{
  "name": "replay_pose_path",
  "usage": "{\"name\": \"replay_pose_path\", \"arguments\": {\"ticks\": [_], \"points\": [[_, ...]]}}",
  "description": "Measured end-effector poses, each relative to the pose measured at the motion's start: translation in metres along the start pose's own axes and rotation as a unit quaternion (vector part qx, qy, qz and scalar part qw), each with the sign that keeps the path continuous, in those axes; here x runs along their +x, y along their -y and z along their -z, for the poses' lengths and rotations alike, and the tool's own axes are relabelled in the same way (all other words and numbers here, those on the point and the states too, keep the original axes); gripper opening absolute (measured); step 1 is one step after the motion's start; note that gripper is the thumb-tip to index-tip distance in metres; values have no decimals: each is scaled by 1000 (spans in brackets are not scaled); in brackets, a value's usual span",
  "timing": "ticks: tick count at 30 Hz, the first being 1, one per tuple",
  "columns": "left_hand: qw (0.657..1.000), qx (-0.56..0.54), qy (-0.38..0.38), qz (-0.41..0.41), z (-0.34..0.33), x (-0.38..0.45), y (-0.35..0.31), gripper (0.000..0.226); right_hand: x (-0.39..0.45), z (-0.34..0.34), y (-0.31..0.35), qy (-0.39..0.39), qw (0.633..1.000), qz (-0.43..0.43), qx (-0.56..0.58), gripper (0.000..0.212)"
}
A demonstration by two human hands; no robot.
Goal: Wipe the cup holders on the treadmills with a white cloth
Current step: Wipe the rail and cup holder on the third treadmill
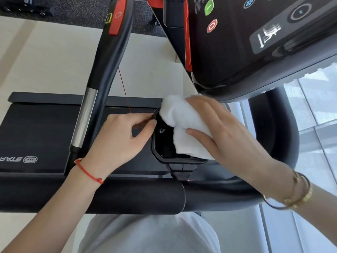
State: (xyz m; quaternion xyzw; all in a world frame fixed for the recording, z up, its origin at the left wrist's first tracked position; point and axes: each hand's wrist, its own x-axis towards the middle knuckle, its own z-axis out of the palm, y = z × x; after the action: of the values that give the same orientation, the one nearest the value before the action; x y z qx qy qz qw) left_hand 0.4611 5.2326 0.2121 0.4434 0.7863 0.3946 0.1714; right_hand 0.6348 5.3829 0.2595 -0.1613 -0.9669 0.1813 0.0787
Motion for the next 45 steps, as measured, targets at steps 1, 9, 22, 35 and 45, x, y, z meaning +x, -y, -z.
{"name": "replay_pose_path", "arguments": {"ticks": [1,9,22,35,45], "points": [[1000,8,5,1,1,-1,0,21,10,-4,-1,17,999,37,-23,52],[998,62,-21,25,11,-14,10,29,78,-24,-7,161,975,147,-35,44],[998,15,-61,16,7,-12,14,31,82,-24,-11,149,982,119,-12,42],[1000,13,-13,2,-2,-1,-2,53,19,-25,-3,-19,989,-48,-135,53],[999,30,21,6,-12,9,-6,52,23,-15,-12,31,976,-209,46,48]]}}
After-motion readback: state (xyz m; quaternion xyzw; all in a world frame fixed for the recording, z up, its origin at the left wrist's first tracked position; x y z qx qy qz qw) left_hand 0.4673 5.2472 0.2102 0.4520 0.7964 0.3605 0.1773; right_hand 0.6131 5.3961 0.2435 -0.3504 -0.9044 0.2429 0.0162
